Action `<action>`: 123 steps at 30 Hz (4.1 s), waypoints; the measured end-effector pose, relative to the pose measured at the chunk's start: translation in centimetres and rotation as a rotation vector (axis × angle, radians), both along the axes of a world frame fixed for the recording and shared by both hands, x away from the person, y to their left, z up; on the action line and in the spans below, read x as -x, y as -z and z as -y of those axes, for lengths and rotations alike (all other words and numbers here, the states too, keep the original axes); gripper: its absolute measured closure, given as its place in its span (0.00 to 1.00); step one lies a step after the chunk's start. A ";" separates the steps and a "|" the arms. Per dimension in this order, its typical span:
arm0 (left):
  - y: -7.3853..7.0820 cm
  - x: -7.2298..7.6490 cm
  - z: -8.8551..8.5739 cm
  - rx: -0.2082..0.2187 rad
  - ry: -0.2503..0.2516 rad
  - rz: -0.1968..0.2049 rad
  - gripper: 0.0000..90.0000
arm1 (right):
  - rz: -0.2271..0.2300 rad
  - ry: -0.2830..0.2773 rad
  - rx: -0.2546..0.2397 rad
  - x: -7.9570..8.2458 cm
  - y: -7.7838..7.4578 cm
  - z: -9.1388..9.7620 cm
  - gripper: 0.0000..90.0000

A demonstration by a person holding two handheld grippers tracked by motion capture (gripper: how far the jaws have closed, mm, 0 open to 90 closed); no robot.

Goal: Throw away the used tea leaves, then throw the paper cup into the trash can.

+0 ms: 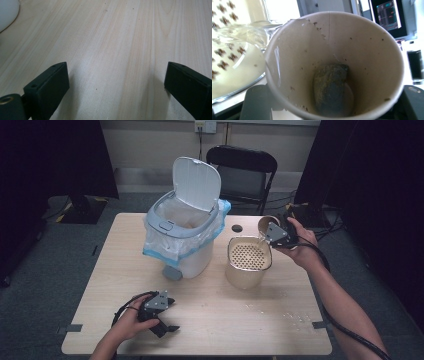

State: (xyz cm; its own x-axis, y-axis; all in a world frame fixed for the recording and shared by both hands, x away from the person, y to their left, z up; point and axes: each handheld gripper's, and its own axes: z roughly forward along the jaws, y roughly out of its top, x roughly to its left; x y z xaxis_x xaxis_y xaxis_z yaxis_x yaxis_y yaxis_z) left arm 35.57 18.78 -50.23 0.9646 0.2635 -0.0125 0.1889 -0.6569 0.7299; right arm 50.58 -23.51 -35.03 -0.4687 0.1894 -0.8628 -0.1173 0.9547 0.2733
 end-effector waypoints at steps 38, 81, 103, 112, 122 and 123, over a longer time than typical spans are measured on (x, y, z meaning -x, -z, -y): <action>0.0 0.0 0.0 -0.002 0.000 0.003 0.05 | -0.249 0.056 -0.296 0.0 -1.8 -0.3 0.33; 0.0 0.0 0.1 -0.002 0.011 -0.002 0.04 | -0.518 0.052 -0.554 -1.2 -4.0 -2.8 0.32; 0.0 -0.1 0.0 -0.011 0.017 -0.006 0.04 | -0.570 0.050 -0.613 -1.9 -6.8 -3.7 0.32; 0.0 -0.1 0.0 -0.010 0.017 -0.006 0.04 | -0.592 0.047 -0.634 -2.0 -8.1 -4.3 0.32; 0.0 -0.1 0.0 -0.011 0.017 -0.006 0.04 | -0.607 0.043 -0.647 -2.2 -9.7 -4.9 0.32; 0.0 -0.1 0.0 -0.011 0.018 -0.006 0.04 | -0.610 0.042 -0.649 -2.3 -9.8 -4.9 0.32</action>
State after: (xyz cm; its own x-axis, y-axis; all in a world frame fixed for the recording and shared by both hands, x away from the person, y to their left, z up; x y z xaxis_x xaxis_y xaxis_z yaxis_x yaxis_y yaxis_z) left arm 35.64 18.76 -50.19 0.9692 0.2459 -0.0151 0.1809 -0.6685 0.7213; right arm 52.85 -18.59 -25.22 -0.7932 0.5812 -0.1820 0.2569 0.5903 0.7652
